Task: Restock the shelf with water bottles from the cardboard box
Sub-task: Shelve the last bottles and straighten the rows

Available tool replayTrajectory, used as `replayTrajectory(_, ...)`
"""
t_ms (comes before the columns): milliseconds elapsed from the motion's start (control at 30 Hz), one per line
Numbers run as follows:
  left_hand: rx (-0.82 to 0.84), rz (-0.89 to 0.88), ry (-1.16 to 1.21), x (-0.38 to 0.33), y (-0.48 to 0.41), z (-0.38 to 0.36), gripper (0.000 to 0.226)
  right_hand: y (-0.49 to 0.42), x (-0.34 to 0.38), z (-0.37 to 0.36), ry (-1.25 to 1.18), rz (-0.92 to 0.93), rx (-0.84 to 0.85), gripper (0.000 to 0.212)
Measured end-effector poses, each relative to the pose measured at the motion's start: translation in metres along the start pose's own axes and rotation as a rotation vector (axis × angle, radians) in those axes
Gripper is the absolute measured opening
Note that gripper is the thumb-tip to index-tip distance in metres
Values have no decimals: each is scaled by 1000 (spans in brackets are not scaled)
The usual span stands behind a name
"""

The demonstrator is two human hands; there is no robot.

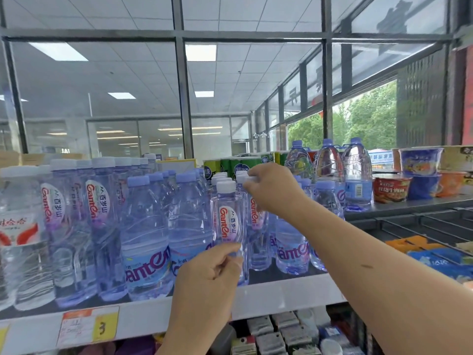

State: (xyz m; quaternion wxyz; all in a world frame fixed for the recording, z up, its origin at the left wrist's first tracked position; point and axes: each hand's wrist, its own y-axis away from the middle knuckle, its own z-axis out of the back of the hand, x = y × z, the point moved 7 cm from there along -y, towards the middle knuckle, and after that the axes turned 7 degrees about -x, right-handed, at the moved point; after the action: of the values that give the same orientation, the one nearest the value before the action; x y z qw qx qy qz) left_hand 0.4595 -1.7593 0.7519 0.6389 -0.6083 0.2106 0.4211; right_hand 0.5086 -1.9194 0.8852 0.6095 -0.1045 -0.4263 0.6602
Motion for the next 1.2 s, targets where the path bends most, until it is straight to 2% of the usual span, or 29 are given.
replayTrajectory(133,5,-22,-12,0,2,0,25,1,-1,2,-60,-17,-31,31)
replayTrajectory(333,-7,-77,-77,1,7,-2,23,12,8,4,30,21,-62,24)
replayTrajectory(433,-42,-83,-46,4,10,-4,27,25,8,8,-22,61,-57,32)
replayTrajectory(500,-17,-93,-50,4,12,-12,32,41,-1,23,-187,85,-176,36)
replayTrajectory(567,37,-114,-68,-1,14,-26,38,64,-29,49,-342,52,-420,32)
replayTrajectory(633,88,-170,-125,-8,16,-42,41,89,-70,68,-384,-68,-618,26)
replayTrajectory(667,111,-214,-151,-13,17,-51,39,98,-91,71,-358,-143,-660,27)
replayTrajectory(700,145,-255,-168,-18,18,-61,37,106,-111,70,-313,-221,-638,33)
replayTrajectory(767,249,-324,-259,-27,23,-86,43,113,-140,53,-240,-327,-417,54)
replayTrajectory(833,294,-370,-433,-31,27,-106,52,117,-149,32,-254,-333,-164,67)
replayTrajectory(867,284,-368,-492,-32,27,-111,55,119,-151,25,-266,-330,-92,68)
replayTrajectory(1067,162,-305,-586,-24,33,-111,57,114,-160,15,-311,-278,-43,67)
replayTrajectory(1200,119,-258,-599,-23,35,-113,61,115,-154,13,-329,-217,-84,64)
